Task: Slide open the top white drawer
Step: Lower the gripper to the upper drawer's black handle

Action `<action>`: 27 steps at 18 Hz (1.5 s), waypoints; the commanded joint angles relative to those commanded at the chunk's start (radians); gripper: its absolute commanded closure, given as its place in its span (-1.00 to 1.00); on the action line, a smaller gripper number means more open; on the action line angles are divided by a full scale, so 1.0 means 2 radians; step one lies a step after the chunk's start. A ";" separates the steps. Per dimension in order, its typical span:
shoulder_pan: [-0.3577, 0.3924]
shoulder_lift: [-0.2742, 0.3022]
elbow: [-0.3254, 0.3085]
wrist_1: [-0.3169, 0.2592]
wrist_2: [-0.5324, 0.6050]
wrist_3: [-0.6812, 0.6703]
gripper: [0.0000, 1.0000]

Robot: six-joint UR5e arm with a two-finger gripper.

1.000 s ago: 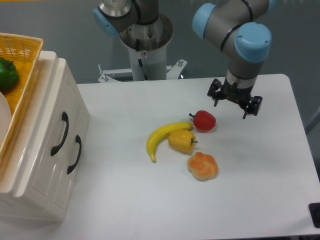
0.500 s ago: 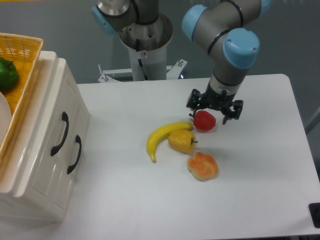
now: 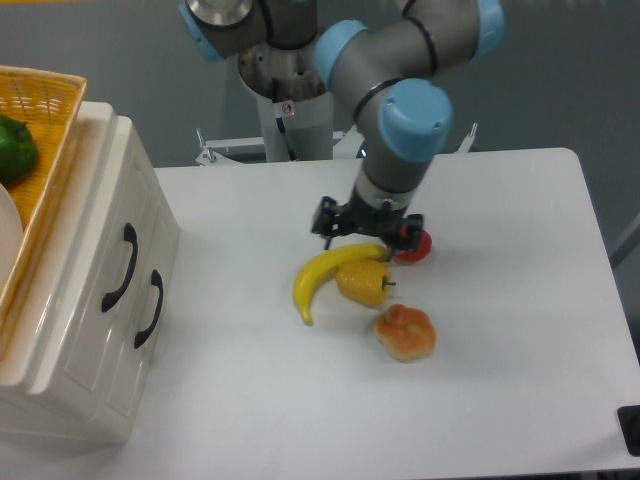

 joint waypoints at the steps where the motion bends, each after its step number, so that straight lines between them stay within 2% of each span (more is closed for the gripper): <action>1: -0.006 0.000 0.002 -0.006 -0.008 -0.010 -1.00; 3: -0.010 0.001 0.010 -0.018 -0.028 -0.033 -1.00; 10: -0.050 -0.001 0.027 -0.017 -0.057 -0.060 -1.00; 18: -0.077 -0.003 0.028 -0.015 -0.090 -0.088 -1.00; 27: -0.091 -0.001 0.028 -0.015 -0.118 -0.101 -1.00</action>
